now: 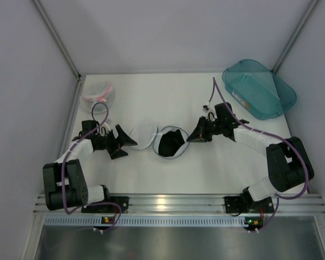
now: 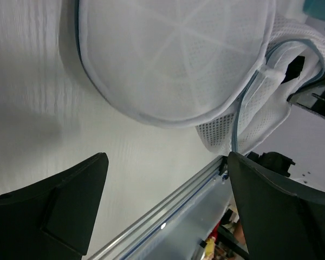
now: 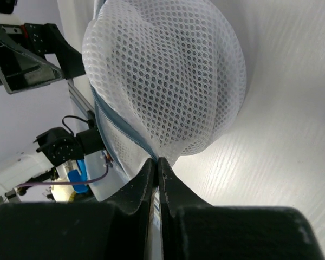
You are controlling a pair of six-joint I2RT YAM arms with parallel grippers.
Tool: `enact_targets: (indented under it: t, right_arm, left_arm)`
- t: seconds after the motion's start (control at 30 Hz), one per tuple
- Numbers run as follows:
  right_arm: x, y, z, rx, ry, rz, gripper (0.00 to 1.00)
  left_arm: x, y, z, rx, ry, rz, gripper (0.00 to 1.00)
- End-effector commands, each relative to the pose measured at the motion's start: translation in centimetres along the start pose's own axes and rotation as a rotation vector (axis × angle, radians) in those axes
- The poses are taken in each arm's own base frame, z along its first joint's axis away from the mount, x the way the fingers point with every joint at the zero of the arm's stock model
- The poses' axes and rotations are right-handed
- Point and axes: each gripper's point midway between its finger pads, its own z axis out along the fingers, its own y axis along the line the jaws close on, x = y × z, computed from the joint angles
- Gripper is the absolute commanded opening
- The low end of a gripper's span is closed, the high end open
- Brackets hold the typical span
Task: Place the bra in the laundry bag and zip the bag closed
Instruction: Adjust the bra in the laundry bag, then close the laundry bag at the center of the board.
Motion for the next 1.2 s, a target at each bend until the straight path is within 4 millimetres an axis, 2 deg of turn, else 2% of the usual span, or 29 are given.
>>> enact_targets:
  t: [0.0, 0.17, 0.27, 0.3, 0.4, 0.47, 0.6, 0.63, 0.77, 0.8, 0.87, 0.9, 0.93, 1.0, 1.03, 1.1, 1.17]
  right_arm:
    - [-1.2, 1.6, -0.8, -0.053, -0.06, -0.005, 0.04]
    - [-1.0, 0.9, -0.3, -0.042, -0.048, 0.033, 0.04]
    - [-0.9, 0.8, -0.1, -0.045, -0.039, 0.04, 0.04]
    - [-0.9, 0.7, 0.0, -0.042, -0.034, 0.045, 0.04]
    - [-0.7, 0.6, 0.2, -0.046, -0.024, 0.051, 0.04]
    - [-0.5, 0.9, 0.3, -0.051, -0.016, 0.049, 0.06]
    - [0.1, 1.0, 0.6, -0.047, -0.01, 0.04, 0.08]
    - [0.3, 1.0, 0.7, -0.045, -0.008, 0.038, 0.11]
    - [0.8, 1.6, 1.0, -0.055, -0.001, 0.022, 0.14]
    - [0.8, 1.7, 1.0, -0.056, 0.001, 0.019, 0.16]
    - [0.6, 2.1, 0.9, -0.067, -0.002, -0.003, 0.2]
    - [0.7, 2.1, 0.8, -0.06, 0.005, -0.006, 0.23]
    - [0.1, 2.6, 0.6, -0.064, -0.007, -0.028, 0.3]
    - [-0.2, 3.1, 0.4, -0.072, -0.009, -0.066, 0.37]
    - [-0.7, 3.7, 0.1, -0.084, -0.015, -0.084, 0.44]
    - [-1.6, 4.2, -0.5, -0.101, -0.026, -0.119, 0.49]
    - [-3.2, 4.7, -1.6, -0.113, -0.059, -0.145, 0.6]
  left_arm:
    - [0.1, -1.1, -0.4, 0.085, -0.039, -0.052, 0.98]
    - [0.7, 1.6, 1.3, 0.021, -0.051, -0.193, 0.97]
    - [-0.5, 2.1, 2.3, 0.011, -0.071, -0.176, 0.96]
    - [-0.4, 2.7, 3.2, -0.006, -0.05, -0.205, 0.95]
    - [-2.1, 2.7, 4.5, 0.022, -0.077, -0.218, 0.91]
    - [-3.5, 2.0, 5.0, 0.059, -0.114, -0.187, 0.84]
    - [-6.3, -0.2, 5.5, 0.109, -0.158, -0.138, 0.75]
    - [-6.9, -0.8, 5.5, 0.12, -0.169, -0.122, 0.72]
    - [-8.8, -3.8, 5.2, 0.186, -0.188, -0.01, 0.55]
    - [-9.1, -4.6, 5.1, 0.205, -0.195, 0.016, 0.47]
    - [-9.7, -6.0, 4.8, 0.234, -0.199, 0.062, 0.39]
    - [-9.6, -6.5, 4.9, 0.244, -0.195, 0.103, 0.24]
    - [-9.6, -7.0, 4.9, 0.255, -0.19, 0.126, 0.16]
    - [-9.5, -8.5, 4.8, 0.29, -0.176, 0.211, 0.0]
    - [-9.5, -9.1, 4.7, 0.305, -0.174, 0.248, 0.0]
    - [-9.4, -10.7, 4.1, 0.351, -0.17, 0.368, 0.0]
    - [-8.2, -13.4, 3.9, 0.409, -0.14, 0.501, 0.0]
